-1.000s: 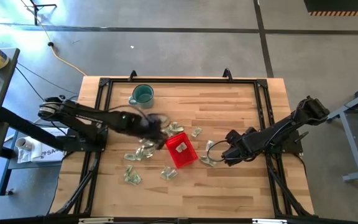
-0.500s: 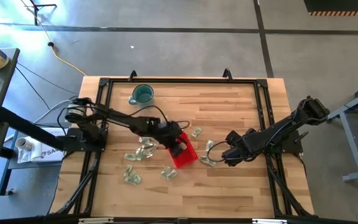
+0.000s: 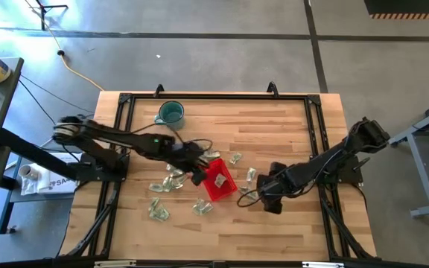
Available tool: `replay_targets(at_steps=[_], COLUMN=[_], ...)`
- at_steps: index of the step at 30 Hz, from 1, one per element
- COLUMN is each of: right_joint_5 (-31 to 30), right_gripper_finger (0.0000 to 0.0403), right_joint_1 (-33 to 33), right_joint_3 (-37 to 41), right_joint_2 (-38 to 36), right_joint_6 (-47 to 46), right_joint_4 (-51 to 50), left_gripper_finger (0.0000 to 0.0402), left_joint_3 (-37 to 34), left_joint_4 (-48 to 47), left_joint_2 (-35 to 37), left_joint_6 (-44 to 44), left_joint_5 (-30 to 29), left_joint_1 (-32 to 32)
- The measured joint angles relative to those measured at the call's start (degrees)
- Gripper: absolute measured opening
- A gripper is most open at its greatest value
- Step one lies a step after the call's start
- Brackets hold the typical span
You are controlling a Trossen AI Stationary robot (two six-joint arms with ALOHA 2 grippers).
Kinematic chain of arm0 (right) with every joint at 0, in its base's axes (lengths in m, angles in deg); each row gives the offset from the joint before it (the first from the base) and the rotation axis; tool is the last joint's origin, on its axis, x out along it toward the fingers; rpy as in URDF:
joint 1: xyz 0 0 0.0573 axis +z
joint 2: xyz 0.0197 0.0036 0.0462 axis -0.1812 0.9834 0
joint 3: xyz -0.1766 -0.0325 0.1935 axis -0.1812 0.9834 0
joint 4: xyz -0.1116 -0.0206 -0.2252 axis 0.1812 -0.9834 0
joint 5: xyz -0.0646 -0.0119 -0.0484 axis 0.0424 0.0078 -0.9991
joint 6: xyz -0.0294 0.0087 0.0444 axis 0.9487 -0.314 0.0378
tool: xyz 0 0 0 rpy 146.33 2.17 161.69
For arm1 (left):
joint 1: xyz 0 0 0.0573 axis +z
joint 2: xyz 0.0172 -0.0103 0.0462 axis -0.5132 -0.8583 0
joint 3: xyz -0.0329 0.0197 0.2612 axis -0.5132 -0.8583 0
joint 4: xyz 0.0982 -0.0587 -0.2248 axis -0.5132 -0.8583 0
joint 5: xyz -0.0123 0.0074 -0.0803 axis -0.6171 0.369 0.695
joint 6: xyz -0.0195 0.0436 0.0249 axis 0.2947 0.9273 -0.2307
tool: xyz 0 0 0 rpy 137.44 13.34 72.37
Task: Pick and place Stevia / Truvia into bins
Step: Put the white stevia packet into the basket
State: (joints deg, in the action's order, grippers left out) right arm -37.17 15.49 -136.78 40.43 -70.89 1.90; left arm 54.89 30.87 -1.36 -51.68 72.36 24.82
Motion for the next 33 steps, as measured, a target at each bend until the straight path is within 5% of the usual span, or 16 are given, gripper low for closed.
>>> replay_targets(at_steps=[4, 8, 17, 26, 33], right_joint_5=[0.2, 1.0, -3.5, -4.3, -1.6], right_gripper_finger=[0.0229, 0.0222, 0.0203, 0.0181, 0.0094], right_joint_1=[-0.1, 0.3, 0.5, -1.2, -3.9], right_joint_3=[0.0, 0.0, 0.0, -0.2, -0.3], right_joint_2=[2.2, 6.0, 12.0, 13.5, 14.7], right_joint_6=[1.3, 0.9, -10.3, -10.7, -10.1], right_joint_4=[6.3, 11.1, 12.8, 14.9, 16.1], left_gripper_finger=[0.0325, 0.0308, 0.0268, 0.0244, 0.0223], left_joint_3=[0.0, 0.0, 0.0, 0.0, 0.0], left_joint_4=[-9.6, -16.1, -21.4, -26.1, -26.5], left_joint_2=[5.7, 9.5, 11.6, 11.7, 13.0], left_joint_6=[-2.0, -4.2, -4.6, -4.5, -4.5], left_joint_5=[-8.8, -11.8, -12.2, -11.9, -11.2], left_joint_1=[-2.4, -3.1, -3.0, -3.0, -3.0])
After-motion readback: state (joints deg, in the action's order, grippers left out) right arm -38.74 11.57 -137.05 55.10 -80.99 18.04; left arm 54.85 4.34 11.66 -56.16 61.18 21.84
